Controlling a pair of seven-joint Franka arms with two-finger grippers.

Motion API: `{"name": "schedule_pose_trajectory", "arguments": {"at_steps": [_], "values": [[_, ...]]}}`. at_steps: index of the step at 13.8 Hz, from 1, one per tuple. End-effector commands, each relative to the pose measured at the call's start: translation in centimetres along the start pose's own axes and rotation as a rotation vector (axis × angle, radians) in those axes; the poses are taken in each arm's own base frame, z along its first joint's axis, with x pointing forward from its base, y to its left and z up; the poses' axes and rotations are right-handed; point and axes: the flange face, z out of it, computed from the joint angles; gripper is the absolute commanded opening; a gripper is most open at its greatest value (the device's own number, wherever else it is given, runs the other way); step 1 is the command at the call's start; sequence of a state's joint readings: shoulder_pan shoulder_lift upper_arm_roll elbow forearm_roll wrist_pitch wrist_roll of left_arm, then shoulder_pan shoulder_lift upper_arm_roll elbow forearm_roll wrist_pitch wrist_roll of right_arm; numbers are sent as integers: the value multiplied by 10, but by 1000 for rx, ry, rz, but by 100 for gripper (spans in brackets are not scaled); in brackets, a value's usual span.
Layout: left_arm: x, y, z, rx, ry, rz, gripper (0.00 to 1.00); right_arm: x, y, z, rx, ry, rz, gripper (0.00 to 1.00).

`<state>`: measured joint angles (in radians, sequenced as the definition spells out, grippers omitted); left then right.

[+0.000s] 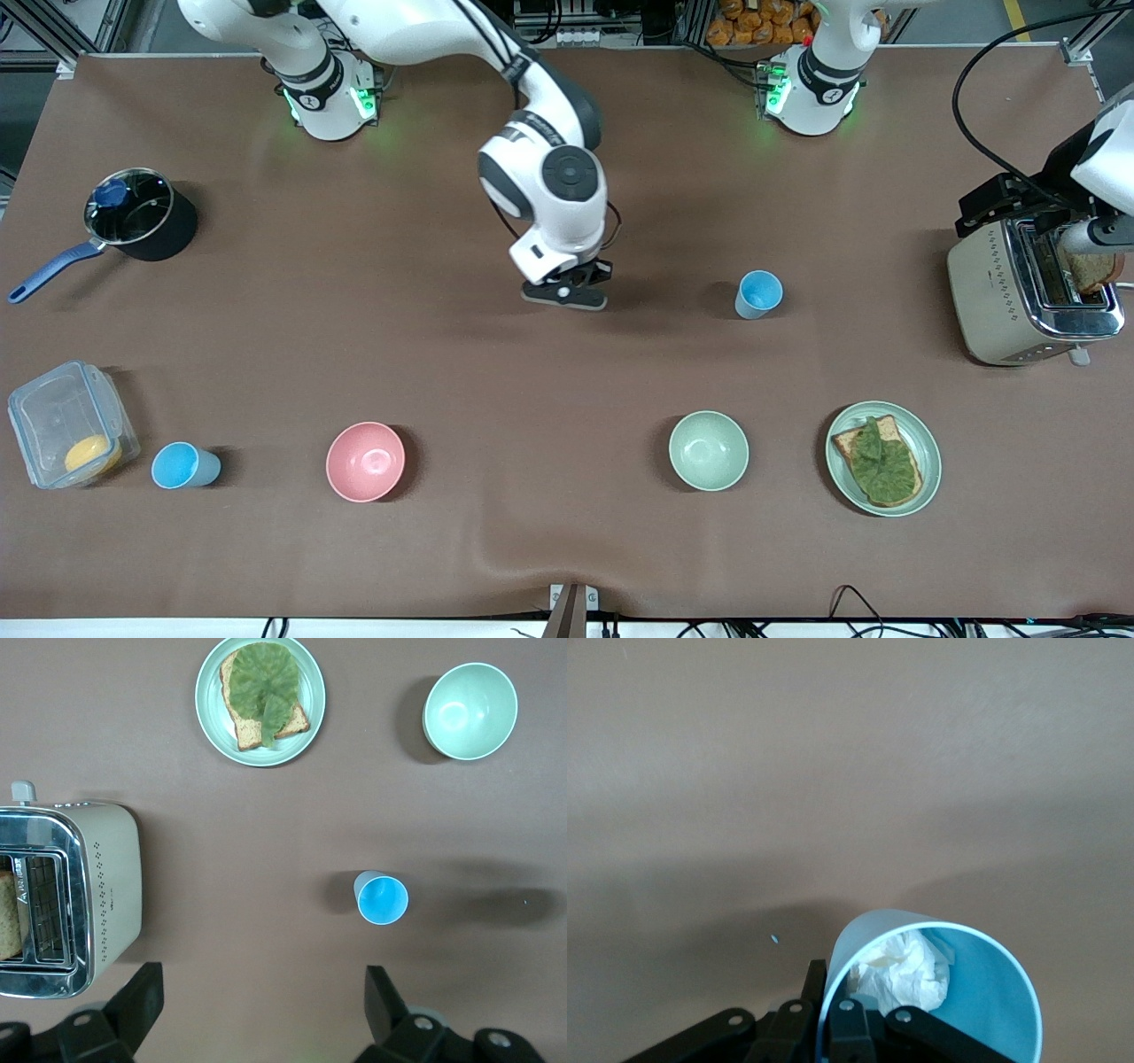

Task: Stack blue cups with both arms
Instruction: 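Lift and carry the cup with the right gripper to the table center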

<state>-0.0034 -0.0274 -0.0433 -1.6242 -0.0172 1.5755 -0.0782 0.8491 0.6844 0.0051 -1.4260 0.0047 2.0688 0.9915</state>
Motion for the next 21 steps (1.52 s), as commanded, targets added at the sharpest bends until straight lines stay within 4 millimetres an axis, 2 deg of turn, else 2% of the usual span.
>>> {"name": "schedule_pose_trajectory", "arguments": {"at_steps": [1, 2, 4, 7, 10, 11, 13, 16, 17, 21], "values": [[-3, 0, -2, -8, 15, 1, 100, 1, -8, 26, -46, 10, 2, 0], [-3, 1, -2, -8, 16, 2, 100, -6, -15, 37, -42, 18, 7, 0], [-3, 2, -1, -8, 15, 4, 100, -3, -24, 46, 26, 49, 31, 0], [-3, 2, 4, -8, 12, 3, 100, -3, -24, 64, 19, 46, 33, 0], [-3, 2, 3, -8, 13, 3, 100, -3, -24, 72, 19, 43, 36, 0], [-3, 3, 2, -8, 16, -4, 100, -3, -24, 72, 19, 41, 50, 5], [-3, 4, 1, -8, 15, 6, 100, 2, -22, 70, 23, 43, 66, 20], [-3, 16, 3, 2, 12, 14, 100, 2, -23, 66, 29, 43, 68, 68], [-1, 19, 9, 6, 2, 19, 100, 1, -24, 63, 31, 44, 67, 81], [-1, 61, 20, 17, -13, -15, 100, 0, -22, 33, 22, 16, 73, 90]]}}
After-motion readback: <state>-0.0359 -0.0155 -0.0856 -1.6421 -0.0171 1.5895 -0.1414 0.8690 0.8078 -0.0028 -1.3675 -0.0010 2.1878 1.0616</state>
